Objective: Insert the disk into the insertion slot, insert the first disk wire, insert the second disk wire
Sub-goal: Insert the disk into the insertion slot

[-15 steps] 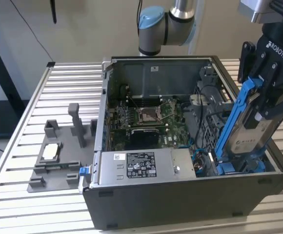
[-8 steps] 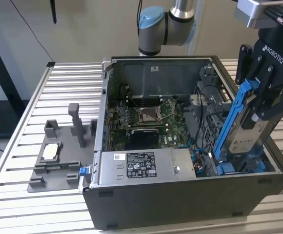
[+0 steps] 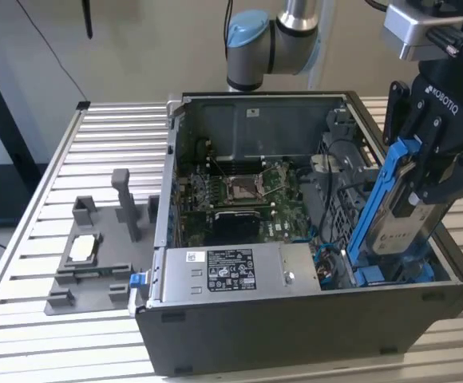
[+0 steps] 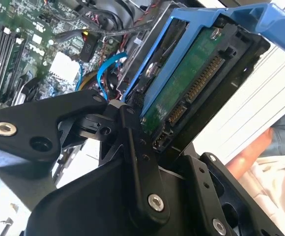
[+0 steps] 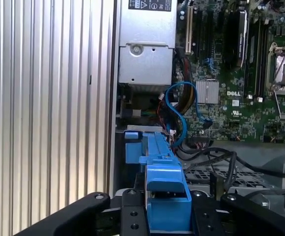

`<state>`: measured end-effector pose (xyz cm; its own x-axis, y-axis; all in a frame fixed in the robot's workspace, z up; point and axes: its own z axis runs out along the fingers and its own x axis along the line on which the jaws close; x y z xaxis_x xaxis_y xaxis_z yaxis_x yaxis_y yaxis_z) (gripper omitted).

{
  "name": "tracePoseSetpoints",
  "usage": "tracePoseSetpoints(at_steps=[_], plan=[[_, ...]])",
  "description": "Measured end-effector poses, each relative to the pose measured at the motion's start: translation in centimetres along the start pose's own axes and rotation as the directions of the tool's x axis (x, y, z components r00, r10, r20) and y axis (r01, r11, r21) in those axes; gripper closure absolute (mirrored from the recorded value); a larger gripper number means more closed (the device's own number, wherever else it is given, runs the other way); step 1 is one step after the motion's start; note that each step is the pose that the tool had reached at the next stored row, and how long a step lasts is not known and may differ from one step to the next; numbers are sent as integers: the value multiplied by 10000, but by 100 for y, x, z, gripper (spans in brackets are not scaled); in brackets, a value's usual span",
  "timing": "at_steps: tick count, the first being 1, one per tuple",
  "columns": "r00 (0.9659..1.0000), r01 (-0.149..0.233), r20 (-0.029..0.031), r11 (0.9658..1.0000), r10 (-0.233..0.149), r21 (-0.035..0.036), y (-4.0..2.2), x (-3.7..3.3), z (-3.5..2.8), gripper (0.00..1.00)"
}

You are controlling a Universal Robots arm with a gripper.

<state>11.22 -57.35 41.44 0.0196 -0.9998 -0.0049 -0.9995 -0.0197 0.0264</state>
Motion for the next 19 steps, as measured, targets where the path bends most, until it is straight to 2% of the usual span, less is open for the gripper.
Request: tracePoseSetpoints(at_steps=[8,15,19], plan=[[10000,1,48,10000,-1,3,-12,-5,82,67],[9999,3,143,10000,-3,5,-18,-14,190,67],[9998,5,216,10000,-5,6,-19,-13,264,67]])
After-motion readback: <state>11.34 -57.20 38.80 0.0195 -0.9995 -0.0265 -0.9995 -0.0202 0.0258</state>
